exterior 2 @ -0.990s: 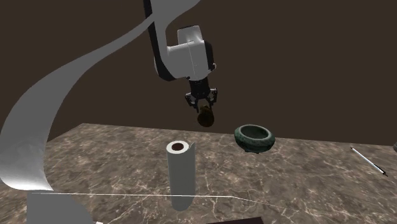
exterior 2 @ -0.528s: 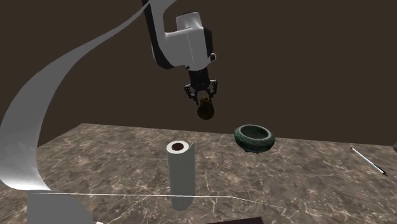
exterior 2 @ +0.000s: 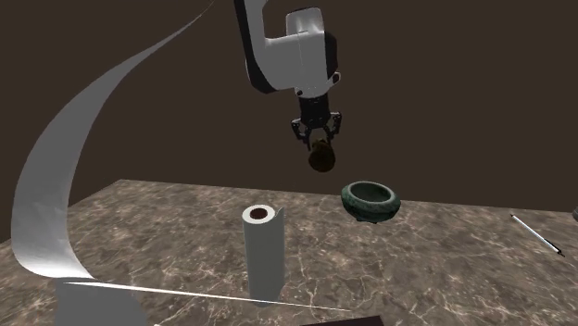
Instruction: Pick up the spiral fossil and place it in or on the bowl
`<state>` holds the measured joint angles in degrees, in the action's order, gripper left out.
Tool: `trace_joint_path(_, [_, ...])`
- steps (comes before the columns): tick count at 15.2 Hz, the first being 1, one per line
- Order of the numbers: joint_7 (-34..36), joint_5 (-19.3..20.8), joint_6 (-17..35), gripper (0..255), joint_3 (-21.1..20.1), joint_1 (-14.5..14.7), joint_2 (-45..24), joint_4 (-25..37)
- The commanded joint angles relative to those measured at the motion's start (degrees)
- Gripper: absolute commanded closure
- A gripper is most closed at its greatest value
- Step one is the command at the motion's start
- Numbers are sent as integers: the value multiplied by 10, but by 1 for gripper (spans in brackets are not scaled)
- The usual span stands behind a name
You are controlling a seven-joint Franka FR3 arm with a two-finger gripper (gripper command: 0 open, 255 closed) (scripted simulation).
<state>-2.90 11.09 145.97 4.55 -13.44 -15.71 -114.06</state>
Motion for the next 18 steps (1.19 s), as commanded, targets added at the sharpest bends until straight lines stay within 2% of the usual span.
trace_joint_path(1, [-34,-14,-4,255,3,-19,5,3])
trace_joint_path(12, [-219,-93,-16,255,20,-131,-8,41])
trace_joint_path(18, [-219,-94,24,255,18,-132,-32,26])
